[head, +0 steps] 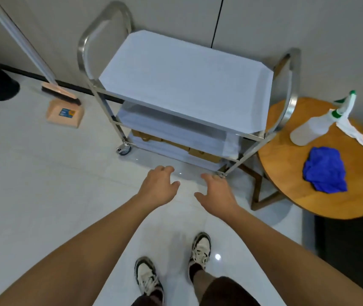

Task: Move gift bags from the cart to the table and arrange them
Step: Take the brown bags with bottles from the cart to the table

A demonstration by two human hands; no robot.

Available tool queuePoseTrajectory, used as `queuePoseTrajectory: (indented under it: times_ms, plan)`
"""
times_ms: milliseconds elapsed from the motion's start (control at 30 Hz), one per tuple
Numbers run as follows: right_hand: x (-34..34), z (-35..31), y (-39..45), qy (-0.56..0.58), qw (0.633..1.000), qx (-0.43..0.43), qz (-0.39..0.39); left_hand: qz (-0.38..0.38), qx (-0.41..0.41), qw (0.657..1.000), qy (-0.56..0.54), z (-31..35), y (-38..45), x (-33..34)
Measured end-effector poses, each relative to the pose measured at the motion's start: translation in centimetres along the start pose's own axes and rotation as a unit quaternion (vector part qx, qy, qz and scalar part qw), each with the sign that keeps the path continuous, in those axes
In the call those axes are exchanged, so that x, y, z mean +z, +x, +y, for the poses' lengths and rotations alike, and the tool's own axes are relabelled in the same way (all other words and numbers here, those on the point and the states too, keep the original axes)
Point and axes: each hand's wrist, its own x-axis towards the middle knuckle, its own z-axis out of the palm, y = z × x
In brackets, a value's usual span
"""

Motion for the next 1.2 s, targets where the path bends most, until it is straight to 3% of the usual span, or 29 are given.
queuePoseTrajectory:
  times_ms: [233,367,667,833,1000,1067,1200]
  plan:
    - [6.0,6.5,13.6,0.023,1.0,0.018,-0.001,0.0,-0.022,1.0,-0.02,-2.2,13.4,8.2]
    - [12.3,10.3,21.4,0.023,0.999,0.033,0.013,0.002,0.006,1.0,-0.006,-5.5,21.8,14.6]
    - [24.3,16.9,36.1,0.0,0.988,0.023,0.15,0.053,0.118,0.99,0.063,-10.8,38.8,26.6]
    - [27.5,18.4,40.8,-0.019,0.96,-0.007,0.281,0.087,0.148,0.985,0.009,-11.3,43.7,29.7]
    - [28.7,18.7,43.6,-0.098,0.891,-0.065,0.439,0.11,0.149,0.981,-0.059,-12.5,45.5,31.8]
    - [29.0,18.9,44.7,-0.13,0.882,-0.049,0.451,0.118,0.129,0.979,-0.108,-12.9,46.1,32.7]
    - [28.8,19.1,46.2,-0.137,0.906,0.04,0.4,0.141,0.086,0.962,-0.216,-13.5,46.8,34.6]
